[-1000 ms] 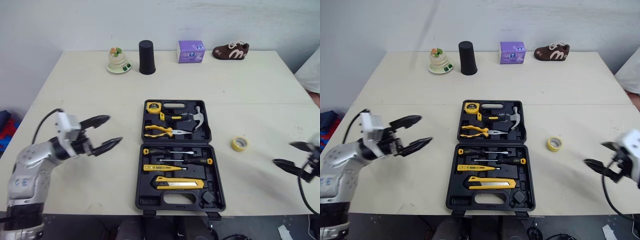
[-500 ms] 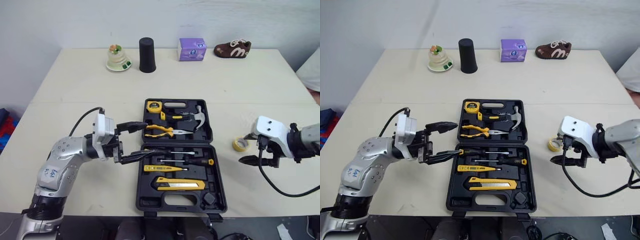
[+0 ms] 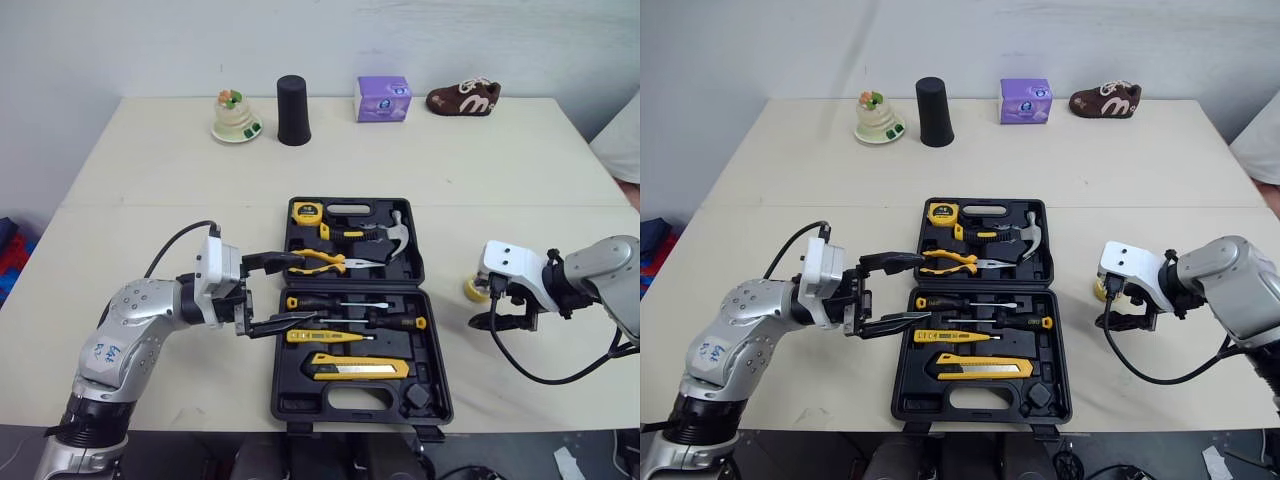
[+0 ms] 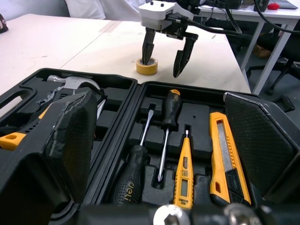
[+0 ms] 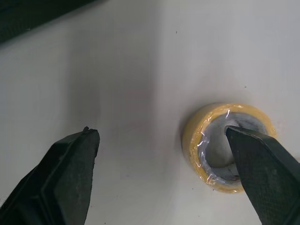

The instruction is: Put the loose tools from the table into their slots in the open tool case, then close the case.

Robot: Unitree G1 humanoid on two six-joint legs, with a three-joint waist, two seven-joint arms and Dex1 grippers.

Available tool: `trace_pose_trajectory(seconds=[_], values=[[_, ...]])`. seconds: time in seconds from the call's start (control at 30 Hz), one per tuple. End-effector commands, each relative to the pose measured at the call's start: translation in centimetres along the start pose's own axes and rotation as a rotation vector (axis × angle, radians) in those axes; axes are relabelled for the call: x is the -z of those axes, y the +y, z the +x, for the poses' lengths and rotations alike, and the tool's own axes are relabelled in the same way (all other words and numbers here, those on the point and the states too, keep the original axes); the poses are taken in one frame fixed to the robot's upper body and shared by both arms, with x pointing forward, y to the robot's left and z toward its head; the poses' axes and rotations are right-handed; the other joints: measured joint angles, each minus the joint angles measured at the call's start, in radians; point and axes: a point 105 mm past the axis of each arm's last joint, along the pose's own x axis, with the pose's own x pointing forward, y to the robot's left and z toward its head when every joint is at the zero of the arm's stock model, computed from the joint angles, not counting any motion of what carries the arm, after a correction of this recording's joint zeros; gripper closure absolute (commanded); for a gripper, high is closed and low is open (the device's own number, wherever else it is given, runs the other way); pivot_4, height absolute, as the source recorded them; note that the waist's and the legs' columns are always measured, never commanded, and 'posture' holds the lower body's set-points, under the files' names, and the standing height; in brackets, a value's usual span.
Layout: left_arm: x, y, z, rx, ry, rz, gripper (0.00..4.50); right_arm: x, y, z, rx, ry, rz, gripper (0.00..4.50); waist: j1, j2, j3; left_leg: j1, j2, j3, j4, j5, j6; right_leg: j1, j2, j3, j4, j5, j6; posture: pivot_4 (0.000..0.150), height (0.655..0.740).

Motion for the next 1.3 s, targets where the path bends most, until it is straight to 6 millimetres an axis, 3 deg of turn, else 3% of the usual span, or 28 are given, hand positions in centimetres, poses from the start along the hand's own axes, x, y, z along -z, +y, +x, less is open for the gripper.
trace_pose_trajectory(seconds=[0.03,0.23,0.27,0.37,0.47,0.53,0.63,0.9,1.07,1.3], values=[[-0.9,-0.6,0.3,0.007,-0.014,0.038,0.00,0.6,-1.1,0.0,0.025,0.035,-0.021,1.69,0.000,0.000,0.000,0.000,0.000,0.000,0.000,0.000,0.000,0.000,0.000,0.000,0.000,0.000,0.000,0.150,0.7400],[-1.2,-0.8,0.4,0.007,-0.033,0.040,0.00,0.5,-1.5,-0.5,0.032,0.040,-0.034,4.34,0.000,0.000,0.000,0.000,0.000,0.000,0.000,0.000,0.000,0.000,0.000,0.000,0.000,0.000,0.000,0.150,0.7400],[-1.4,-0.8,0.4,0.004,-0.045,0.049,0.00,0.6,-1.6,-0.6,0.035,0.044,-0.042,4.43,-0.001,0.000,0.000,0.000,0.000,0.000,0.000,0.000,0.000,0.000,0.000,0.000,0.001,0.000,0.000,0.150,0.7400],[-1.6,-1.3,0.2,0.061,-0.050,0.054,0.00,-0.7,-1.3,-1.9,0.012,0.000,-0.119,4.43,0.000,0.000,0.000,0.000,0.000,0.001,0.001,0.000,0.000,0.000,0.000,0.000,0.001,0.000,0.000,0.150,0.7400],[-1.8,-1.7,-0.1,0.117,-0.053,0.038,0.00,-4.7,1.2,-3.6,-0.095,-0.162,-0.138,4.43,0.000,0.000,0.000,0.001,0.000,0.001,0.002,0.000,0.000,0.000,0.000,-0.001,0.003,0.000,0.000,0.150,0.7400],[-1.7,-2.1,-0.2,0.144,-0.054,0.034,0.00,-5.6,3.1,-3.9,-0.171,-0.187,-0.189,4.43,-0.002,0.001,0.001,0.001,0.001,0.002,0.002,0.000,0.000,-0.001,0.000,0.000,0.005,0.000,0.000,0.150,0.7400],[-0.9,-3.2,-0.6,0.210,-0.037,0.054,0.00,-6.5,7.0,-4.1,-0.303,-0.194,-0.268,4.43,0.001,0.001,0.001,0.001,0.002,-0.001,0.001,0.001,-0.001,0.000,0.001,0.000,0.005,-0.001,-0.002,0.150,0.7400],[0.6,-5.1,-0.4,0.296,-0.008,0.052,0.00,-7.2,13.7,-3.1,-0.524,-0.182,-0.329,4.43,0.000,0.000,0.001,0.001,0.001,-0.001,0.002,-0.001,0.001,0.000,-0.001,0.000,0.006,-0.001,-0.002,0.150,0.7400],[1.4,-6.1,-0.3,0.364,0.026,0.052,0.00,-5.8,14.0,-1.2,-0.495,-0.100,-0.361,4.43,-0.001,0.000,0.001,0.001,0.001,-0.002,0.002,-0.002,0.002,0.000,-0.001,0.000,0.006,-0.001,-0.002,0.150,0.7400],[1.5,-4.7,-0.5,0.354,0.055,0.083,0.00,-4.2,14.2,0.2,-0.486,-0.035,-0.362,4.43,0.000,-0.001,0.000,0.001,0.001,-0.002,0.003,-0.002,0.002,0.000,0.000,-0.001,0.006,-0.001,-0.003,0.150,0.7400]])
